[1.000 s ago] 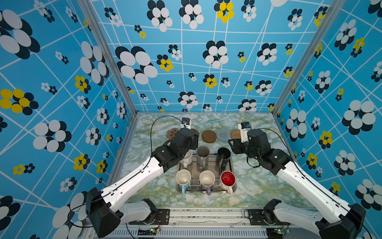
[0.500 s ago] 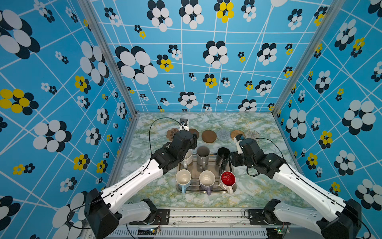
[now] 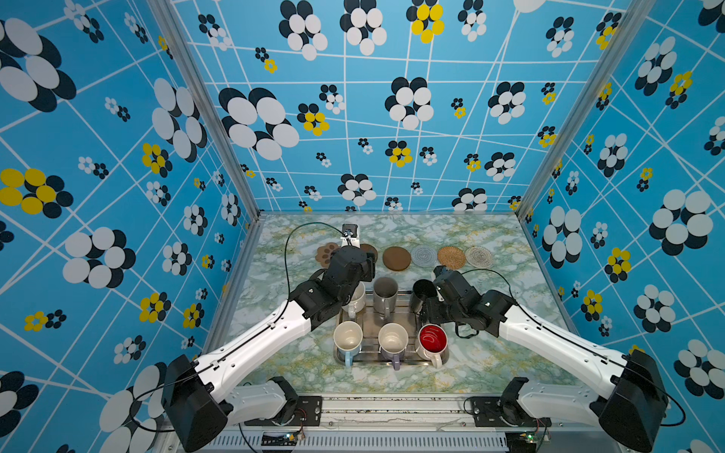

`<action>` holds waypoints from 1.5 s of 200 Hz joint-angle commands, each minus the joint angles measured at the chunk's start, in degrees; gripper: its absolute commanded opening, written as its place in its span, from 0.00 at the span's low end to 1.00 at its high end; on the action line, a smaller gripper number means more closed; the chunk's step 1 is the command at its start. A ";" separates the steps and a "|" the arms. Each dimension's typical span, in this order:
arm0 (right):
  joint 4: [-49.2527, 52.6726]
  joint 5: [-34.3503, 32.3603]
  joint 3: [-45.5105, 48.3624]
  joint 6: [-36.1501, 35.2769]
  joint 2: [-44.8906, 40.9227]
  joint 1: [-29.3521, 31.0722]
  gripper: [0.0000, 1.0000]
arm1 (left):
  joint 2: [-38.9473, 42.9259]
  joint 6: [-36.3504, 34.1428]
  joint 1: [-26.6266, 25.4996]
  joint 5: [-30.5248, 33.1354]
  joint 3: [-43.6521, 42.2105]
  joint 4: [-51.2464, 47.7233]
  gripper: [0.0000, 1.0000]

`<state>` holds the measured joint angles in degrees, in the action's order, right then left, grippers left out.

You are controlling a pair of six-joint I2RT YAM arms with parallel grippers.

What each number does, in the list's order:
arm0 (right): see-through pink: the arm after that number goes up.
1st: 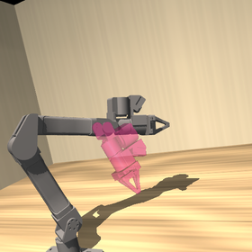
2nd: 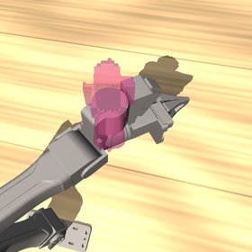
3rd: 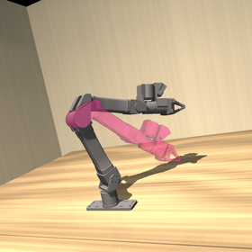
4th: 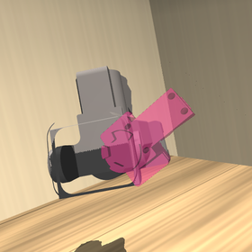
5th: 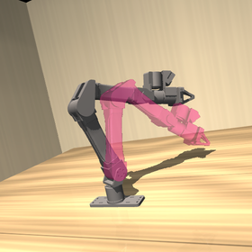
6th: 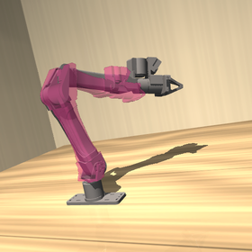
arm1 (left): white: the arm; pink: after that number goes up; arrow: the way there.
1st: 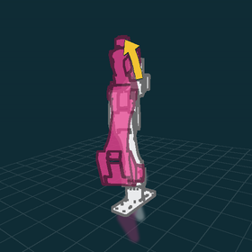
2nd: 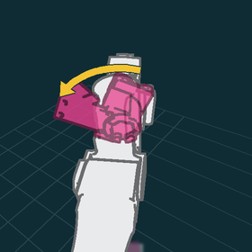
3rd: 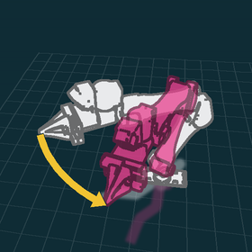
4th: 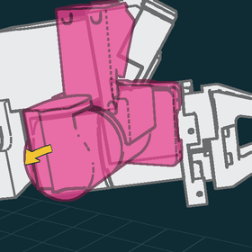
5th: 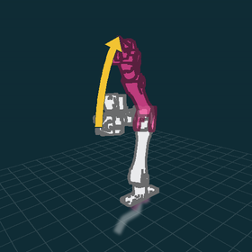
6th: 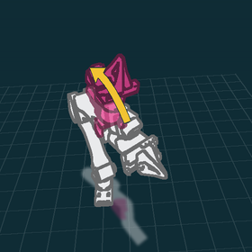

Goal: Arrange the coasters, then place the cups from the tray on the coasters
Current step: 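Lower the right gripper around the black mug's handle on the tray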

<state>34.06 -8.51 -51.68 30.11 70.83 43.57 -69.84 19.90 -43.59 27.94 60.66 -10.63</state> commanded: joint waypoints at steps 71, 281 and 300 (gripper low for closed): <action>-2.62 -3.09 0.71 4.50 6.80 1.06 0.56 | -0.91 -1.43 -0.10 1.23 -1.39 1.27 0.68; -5.36 -5.58 -2.27 7.77 17.05 1.07 0.44 | -0.47 -1.89 0.41 1.28 -2.30 1.24 0.70; -5.38 -5.64 -2.54 7.77 17.54 1.06 0.42 | -0.40 -1.75 0.44 1.06 -2.30 1.27 0.70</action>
<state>28.51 -12.69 -52.56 36.95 87.64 44.25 -70.87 18.39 -43.51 28.56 59.29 -10.20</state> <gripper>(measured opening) 0.431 0.696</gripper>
